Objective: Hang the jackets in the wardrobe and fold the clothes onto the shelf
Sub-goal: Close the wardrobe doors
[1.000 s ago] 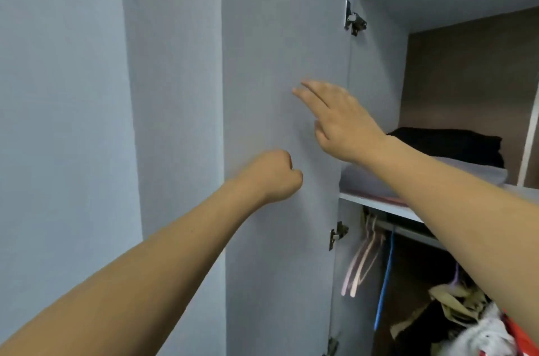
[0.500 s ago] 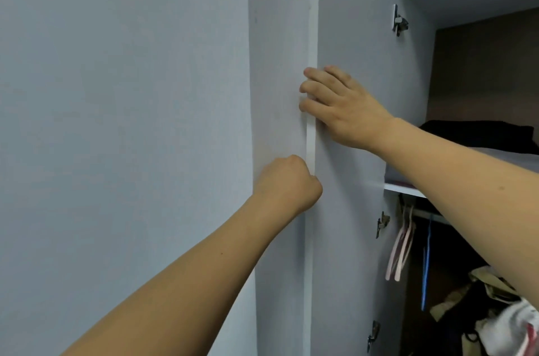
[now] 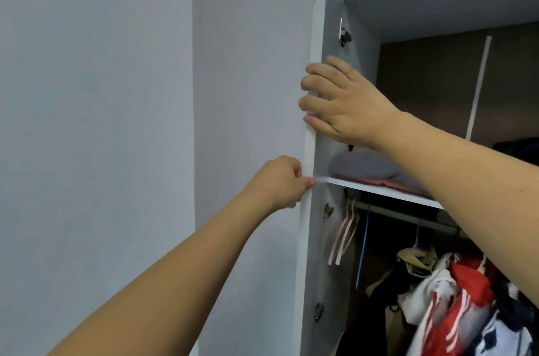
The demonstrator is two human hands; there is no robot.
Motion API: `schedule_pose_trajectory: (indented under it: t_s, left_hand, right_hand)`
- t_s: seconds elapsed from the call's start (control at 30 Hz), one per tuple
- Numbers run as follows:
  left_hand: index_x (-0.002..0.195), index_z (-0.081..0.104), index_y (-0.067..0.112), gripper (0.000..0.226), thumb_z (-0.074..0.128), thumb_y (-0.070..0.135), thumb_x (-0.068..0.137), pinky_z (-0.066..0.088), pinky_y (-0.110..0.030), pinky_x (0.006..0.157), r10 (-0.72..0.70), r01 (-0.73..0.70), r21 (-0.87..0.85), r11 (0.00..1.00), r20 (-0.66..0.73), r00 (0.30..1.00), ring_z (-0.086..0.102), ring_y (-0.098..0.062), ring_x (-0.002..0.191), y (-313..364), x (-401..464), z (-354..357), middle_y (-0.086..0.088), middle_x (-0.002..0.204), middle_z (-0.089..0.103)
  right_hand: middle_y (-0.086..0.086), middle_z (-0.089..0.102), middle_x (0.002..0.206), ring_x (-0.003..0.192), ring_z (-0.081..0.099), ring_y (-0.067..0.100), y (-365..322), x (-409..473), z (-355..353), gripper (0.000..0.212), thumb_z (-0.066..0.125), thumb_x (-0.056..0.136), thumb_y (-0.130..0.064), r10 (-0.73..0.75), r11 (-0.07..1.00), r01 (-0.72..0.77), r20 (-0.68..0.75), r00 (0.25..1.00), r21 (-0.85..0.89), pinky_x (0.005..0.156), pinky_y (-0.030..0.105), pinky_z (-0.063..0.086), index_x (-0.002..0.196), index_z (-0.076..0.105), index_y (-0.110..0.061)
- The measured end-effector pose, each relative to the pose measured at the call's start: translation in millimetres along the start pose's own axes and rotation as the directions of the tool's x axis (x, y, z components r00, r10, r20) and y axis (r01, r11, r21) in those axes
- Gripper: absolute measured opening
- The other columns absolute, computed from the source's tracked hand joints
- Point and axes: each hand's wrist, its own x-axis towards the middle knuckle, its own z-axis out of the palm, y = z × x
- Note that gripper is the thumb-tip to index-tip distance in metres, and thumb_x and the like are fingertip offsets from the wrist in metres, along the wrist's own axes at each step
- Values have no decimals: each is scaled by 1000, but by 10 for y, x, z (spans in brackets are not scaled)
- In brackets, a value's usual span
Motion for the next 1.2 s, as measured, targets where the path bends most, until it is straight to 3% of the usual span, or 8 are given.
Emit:
schedule_pose_trajectory:
  t_s: [0.13, 0.23, 0.37, 0.5, 0.63, 0.73, 0.93, 1.2]
  left_hand:
    - [84, 66, 12, 56, 58, 68, 84, 57, -34, 67, 37, -37, 120, 992, 4, 999, 69, -18, 67, 397, 77, 407, 1, 72, 71]
    - [106, 57, 16, 79, 52, 86, 70, 52, -35, 67, 68, -48, 188, 981, -104, 992, 61, -18, 82, 764, 215, 850, 7, 92, 63]
    - [146, 27, 17, 109, 53, 86, 67, 44, -41, 82, 46, -44, 19, 999, -149, 988, 50, -30, 120, 1238, 451, 1577, -4, 141, 44]
    - [156, -7, 25, 118, 58, 73, 70, 36, -49, 104, 27, -40, -214, 976, -66, 997, 23, -39, 142, 1627, 816, 2154, -5, 163, 2]
    - [136, -41, 46, 131, 60, 70, 56, 13, -67, 112, -16, 31, -402, 915, 40, 999, -28, -37, 145, 1731, 1162, 2531, 14, 154, -38]
    - [125, -50, 52, 138, 63, 76, 48, 5, -72, 109, 1, 27, -402, 915, 70, 998, -42, -33, 138, 1734, 1332, 2704, 19, 143, -49]
    - [132, -47, 47, 143, 70, 68, 51, 7, -86, 95, -52, 43, -401, 915, -12, 999, -42, -37, 138, 1926, 1587, 2981, 12, 145, -51]
    - [134, -48, 40, 144, 68, 71, 53, 7, -88, 91, -83, 53, -369, 928, -66, 994, -43, -43, 135, 2039, 1858, 3212, 4, 144, -55]
  right_hand:
    - [13, 50, 130, 138, 34, 35, 356, -623, -91, 31, 35, 102, -35, 10, 1000, -10, 3, 1000, -3, 120, 48, 18, 113, 57, -15]
    - [13, 49, 131, 139, 34, 35, 663, -1181, -115, 31, 35, 102, -33, 68, 997, -66, 50, 996, -31, 119, 50, 20, 116, 56, -15]
    - [17, 51, 134, 140, 34, 38, 966, -1807, -59, 30, 44, 100, -27, 191, 979, -178, 153, 970, -95, 118, 54, 23, 120, 58, -10]
    - [19, 45, 145, 144, 30, 37, 1180, -2219, 110, 39, 45, 101, -25, 262, 958, -220, 246, 933, -183, 118, 54, 21, 136, 53, -9]
    - [18, 33, 155, 147, 23, 36, 1332, -2442, 339, 48, 44, 102, -25, 291, 942, -223, 281, 914, -250, 119, 52, 20, 147, 40, -11]
    - [17, 29, 157, 147, 22, 35, 1394, -2576, 456, 51, 43, 102, -26, 334, 921, -238, 306, 892, -309, 121, 51, 16, 151, 36, -13]
    - [16, 27, 159, 147, 23, 34, 1504, -2691, 645, 55, 44, 102, -29, 383, 878, -198, 392, 836, -435, 121, 50, 10, 153, 31, -14]
    - [12, 8, 164, 151, 7, 32, 1529, -2793, 975, 59, 30, 105, -35, 481, 822, -207, 451, 751, -531, 122, 48, -3, 157, 10, -14]
